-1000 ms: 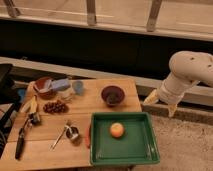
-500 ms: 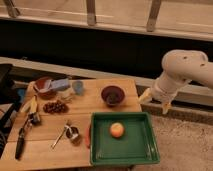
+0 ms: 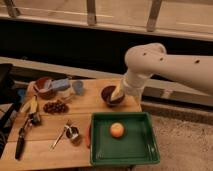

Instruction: Place banana in table surface

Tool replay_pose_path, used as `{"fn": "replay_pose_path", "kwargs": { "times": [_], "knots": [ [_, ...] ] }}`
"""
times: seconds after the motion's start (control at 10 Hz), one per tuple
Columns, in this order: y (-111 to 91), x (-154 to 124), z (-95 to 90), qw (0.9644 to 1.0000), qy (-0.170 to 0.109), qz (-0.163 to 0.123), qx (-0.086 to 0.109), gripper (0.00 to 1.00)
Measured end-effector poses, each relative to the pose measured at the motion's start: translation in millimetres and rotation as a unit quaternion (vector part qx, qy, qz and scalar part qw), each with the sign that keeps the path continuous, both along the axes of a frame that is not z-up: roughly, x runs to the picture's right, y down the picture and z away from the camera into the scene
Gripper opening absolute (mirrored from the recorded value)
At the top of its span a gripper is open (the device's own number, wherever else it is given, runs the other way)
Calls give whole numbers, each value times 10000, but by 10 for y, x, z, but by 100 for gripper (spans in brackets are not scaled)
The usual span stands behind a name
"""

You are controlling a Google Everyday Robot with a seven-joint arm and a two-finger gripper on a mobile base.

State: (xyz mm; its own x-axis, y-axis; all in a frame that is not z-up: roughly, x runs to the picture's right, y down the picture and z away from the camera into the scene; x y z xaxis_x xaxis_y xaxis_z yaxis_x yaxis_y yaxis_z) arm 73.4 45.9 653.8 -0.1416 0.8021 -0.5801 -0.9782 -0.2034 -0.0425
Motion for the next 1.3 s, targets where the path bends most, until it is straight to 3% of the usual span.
{"fn": "replay_pose_path", "kwargs": {
  "times": [0.2,0.3,0.9,1.1,1.3],
  "knots": [
    [28,-459,11,9990,-297,-324,-9,73],
    [95,-821,-22,9968,-537,-595,-12,73],
    [112,-791,-30,9967,-518,-631,-5,73],
    [110,-897,-112,9932,-707,-889,263,73],
    [31,-1162,-139,9870,-922,-1216,504,73]
  ]
}}
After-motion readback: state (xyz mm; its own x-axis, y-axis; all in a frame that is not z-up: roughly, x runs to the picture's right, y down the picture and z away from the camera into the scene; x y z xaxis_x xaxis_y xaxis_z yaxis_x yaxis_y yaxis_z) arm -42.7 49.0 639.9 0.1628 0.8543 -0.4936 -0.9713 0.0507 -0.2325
